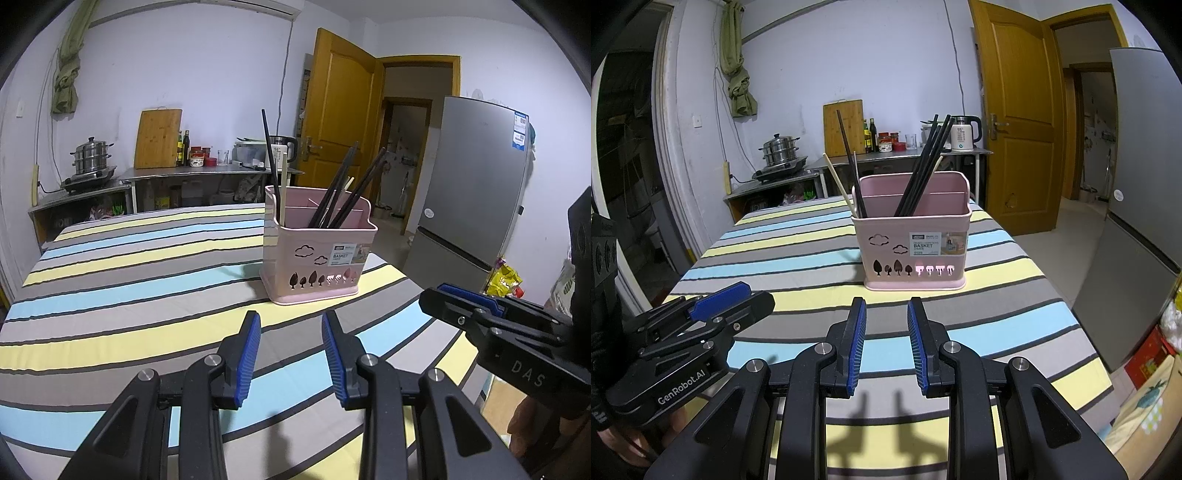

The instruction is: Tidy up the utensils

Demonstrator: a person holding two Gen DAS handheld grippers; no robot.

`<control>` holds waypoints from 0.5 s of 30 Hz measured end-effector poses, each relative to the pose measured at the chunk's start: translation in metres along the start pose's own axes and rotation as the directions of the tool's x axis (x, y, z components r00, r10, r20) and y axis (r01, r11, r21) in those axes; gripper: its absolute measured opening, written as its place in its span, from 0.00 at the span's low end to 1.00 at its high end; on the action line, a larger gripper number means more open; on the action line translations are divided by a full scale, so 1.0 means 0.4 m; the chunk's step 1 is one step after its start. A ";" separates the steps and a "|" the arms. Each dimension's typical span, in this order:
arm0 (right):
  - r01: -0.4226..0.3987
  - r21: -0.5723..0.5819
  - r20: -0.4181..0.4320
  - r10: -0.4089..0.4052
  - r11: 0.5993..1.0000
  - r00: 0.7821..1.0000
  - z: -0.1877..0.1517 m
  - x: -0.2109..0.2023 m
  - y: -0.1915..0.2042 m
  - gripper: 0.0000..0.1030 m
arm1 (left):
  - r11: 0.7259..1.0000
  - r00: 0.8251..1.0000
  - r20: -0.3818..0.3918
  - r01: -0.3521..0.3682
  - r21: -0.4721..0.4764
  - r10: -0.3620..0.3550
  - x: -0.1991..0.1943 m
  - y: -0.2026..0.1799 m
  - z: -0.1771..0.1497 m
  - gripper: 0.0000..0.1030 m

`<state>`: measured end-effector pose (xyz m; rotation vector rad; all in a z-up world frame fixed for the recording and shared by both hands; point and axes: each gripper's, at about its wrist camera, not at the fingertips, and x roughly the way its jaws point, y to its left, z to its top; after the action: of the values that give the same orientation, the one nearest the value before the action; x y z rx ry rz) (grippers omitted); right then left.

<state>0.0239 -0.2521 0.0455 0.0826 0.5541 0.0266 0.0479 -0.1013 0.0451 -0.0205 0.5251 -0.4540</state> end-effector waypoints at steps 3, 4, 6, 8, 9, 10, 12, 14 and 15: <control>0.000 0.000 0.000 0.000 1.000 1.000 -0.003 0.002 0.001 0.23 | 1.000 1.000 0.000 0.001 -0.001 -0.001 0.001 -0.002 0.000 0.33; 0.000 0.000 0.000 0.000 1.000 1.000 -0.003 0.002 0.001 0.23 | 1.000 1.000 0.000 0.000 0.000 0.000 0.001 -0.002 0.000 0.33; 0.000 0.000 0.000 0.000 1.000 1.000 -0.002 0.002 0.001 0.23 | 1.000 1.000 0.000 0.001 -0.001 -0.001 0.001 -0.002 0.000 0.33; -0.001 0.000 0.000 0.001 1.000 1.000 -0.002 0.001 0.001 0.23 | 1.000 1.000 0.001 -0.001 0.001 0.001 0.001 -0.003 0.001 0.33; -0.001 0.000 0.000 0.001 1.000 1.000 -0.003 0.001 0.001 0.23 | 1.000 1.000 0.002 -0.001 0.001 0.001 0.001 -0.003 0.000 0.33; -0.001 -0.001 0.000 0.001 1.000 1.000 -0.003 0.000 0.002 0.23 | 1.000 1.000 0.001 -0.002 0.001 0.002 0.002 -0.003 0.000 0.33; 0.000 0.000 0.000 0.000 1.000 1.000 -0.003 0.001 0.002 0.23 | 1.000 1.000 0.001 -0.001 0.002 0.001 0.001 -0.003 0.000 0.33; 0.000 0.000 0.000 0.000 1.000 1.000 -0.003 0.001 0.002 0.23 | 1.000 1.000 0.000 -0.002 0.004 0.002 0.002 -0.003 0.000 0.33; 0.000 0.001 0.000 0.000 1.000 1.000 -0.003 0.001 0.002 0.23 | 1.000 1.000 0.000 -0.003 0.004 0.003 0.001 -0.003 -0.001 0.33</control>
<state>0.0236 -0.2510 0.0445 0.0834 0.5544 0.0262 0.0478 -0.1027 0.0448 -0.0156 0.5236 -0.4523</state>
